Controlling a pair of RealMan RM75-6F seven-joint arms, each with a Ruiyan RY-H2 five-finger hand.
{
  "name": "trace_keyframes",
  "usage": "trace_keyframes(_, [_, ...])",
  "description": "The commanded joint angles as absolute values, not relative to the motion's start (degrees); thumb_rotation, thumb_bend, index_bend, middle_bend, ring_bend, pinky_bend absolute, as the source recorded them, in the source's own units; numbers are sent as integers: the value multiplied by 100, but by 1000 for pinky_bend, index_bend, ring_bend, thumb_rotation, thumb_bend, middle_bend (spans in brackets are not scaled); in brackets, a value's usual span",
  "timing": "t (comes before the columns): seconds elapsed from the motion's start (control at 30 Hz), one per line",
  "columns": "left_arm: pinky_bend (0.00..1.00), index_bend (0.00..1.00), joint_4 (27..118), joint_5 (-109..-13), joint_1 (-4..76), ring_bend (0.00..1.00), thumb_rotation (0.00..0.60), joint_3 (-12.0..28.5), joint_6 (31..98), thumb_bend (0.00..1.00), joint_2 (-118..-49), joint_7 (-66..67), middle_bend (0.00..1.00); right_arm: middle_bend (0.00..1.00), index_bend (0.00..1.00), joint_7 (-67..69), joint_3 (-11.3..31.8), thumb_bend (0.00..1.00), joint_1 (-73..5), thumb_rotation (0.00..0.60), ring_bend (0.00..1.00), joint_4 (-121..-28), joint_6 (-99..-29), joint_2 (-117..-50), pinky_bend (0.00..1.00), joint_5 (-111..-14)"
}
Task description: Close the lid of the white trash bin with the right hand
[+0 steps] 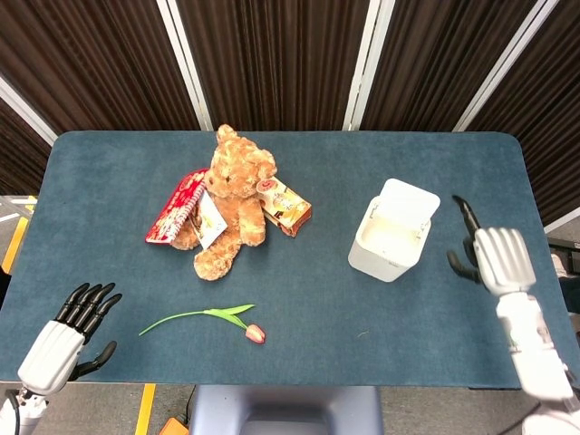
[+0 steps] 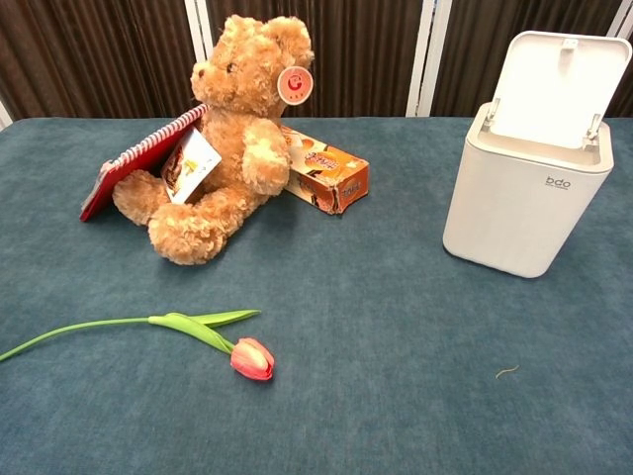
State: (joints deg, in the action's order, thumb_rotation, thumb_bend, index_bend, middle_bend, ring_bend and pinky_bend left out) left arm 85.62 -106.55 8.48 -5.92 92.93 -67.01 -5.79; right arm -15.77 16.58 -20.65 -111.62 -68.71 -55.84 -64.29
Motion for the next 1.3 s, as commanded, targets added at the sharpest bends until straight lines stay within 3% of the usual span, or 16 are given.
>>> trace_keyframes(0.03, [0,0,8568,-10636,851,0,600,-590,9266,396,-6710,-550,0,1000,245,-2233,2346,476,-3213,600,1000,-11419,-5676,-5108,1000,-4408])
trace_keyframes(0.37, [0,0,8608,-10510,891,0,600,-558,9085,396,-6743,-430,0,1000,316,-2604,1994,476,-4164,600,1000,-10905,-5131,-5381,1000,-2929])
trace_keyframes(0.73, [0,0,8605,-10471,897,0,600,-537,9071,395,-6742,-445,0,1000,327,-2618,1671,476,-4345,600,1000,-10807,-5199,-5362,1000,-2759])
trace_keyframes(1.03, [0,0,8606,-10480,879,0,600,-525,9131,396,-6733,-431,0,1000,344,-2112,1509,476,-4016,600,1000,-11197,-5382,-5151,1000,-3620])
trace_keyframes(1.3, [0,0,8625,-10515,876,0,600,-527,9157,397,-6726,-426,0,1000,337,-2190,957,476,-3601,600,1000,-11623,-5636,-5158,1000,-4866])
